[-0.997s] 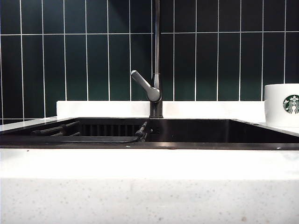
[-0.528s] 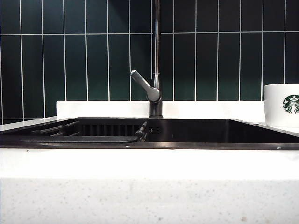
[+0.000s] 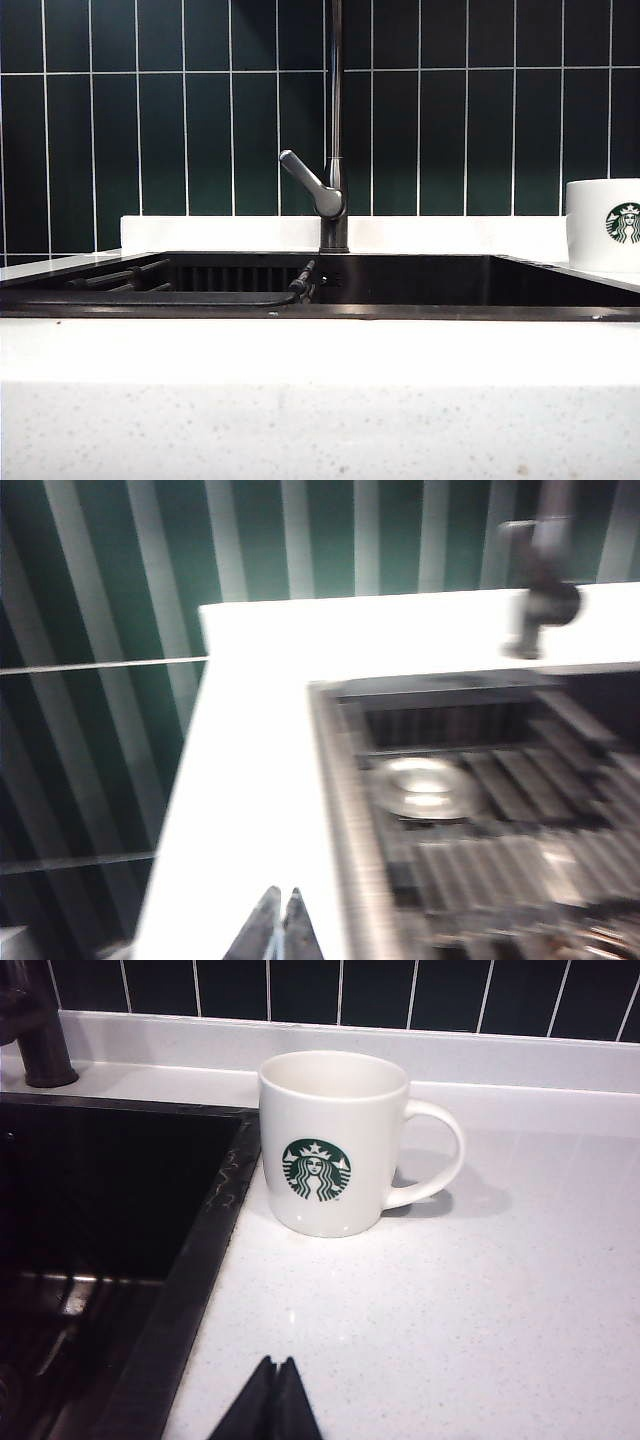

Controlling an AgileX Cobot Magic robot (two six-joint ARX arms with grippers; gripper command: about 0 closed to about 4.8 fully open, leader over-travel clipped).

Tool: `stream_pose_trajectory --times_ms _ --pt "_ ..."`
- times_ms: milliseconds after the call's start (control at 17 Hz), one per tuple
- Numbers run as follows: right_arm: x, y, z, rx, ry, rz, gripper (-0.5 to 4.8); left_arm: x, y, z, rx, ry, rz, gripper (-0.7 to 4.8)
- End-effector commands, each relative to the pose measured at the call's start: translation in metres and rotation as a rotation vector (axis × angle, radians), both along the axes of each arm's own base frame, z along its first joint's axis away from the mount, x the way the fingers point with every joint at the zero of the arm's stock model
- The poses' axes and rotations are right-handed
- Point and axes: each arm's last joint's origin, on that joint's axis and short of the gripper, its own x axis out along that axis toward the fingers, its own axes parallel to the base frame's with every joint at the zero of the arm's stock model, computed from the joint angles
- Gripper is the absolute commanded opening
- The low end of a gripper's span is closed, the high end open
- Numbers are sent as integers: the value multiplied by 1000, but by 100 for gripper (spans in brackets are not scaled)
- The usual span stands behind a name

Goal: Pick up the mug next to the sink, go to the faucet to get some water, pour the water into the sink, and finally put the mug back to its place.

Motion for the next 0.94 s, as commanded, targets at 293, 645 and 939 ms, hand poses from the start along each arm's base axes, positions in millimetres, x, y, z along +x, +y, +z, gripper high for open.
stream_pose_trajectory --times_ms 293,645,939 --pt "0 1 -2 23 9 15 -5 0 3 -7 10 87 100 -5" --pt "0 1 -2 23 9 20 -5 0 3 -7 10 87 101 -5" --pt "0 1 -2 23 9 20 -5 0 3 -7 10 87 101 -5"
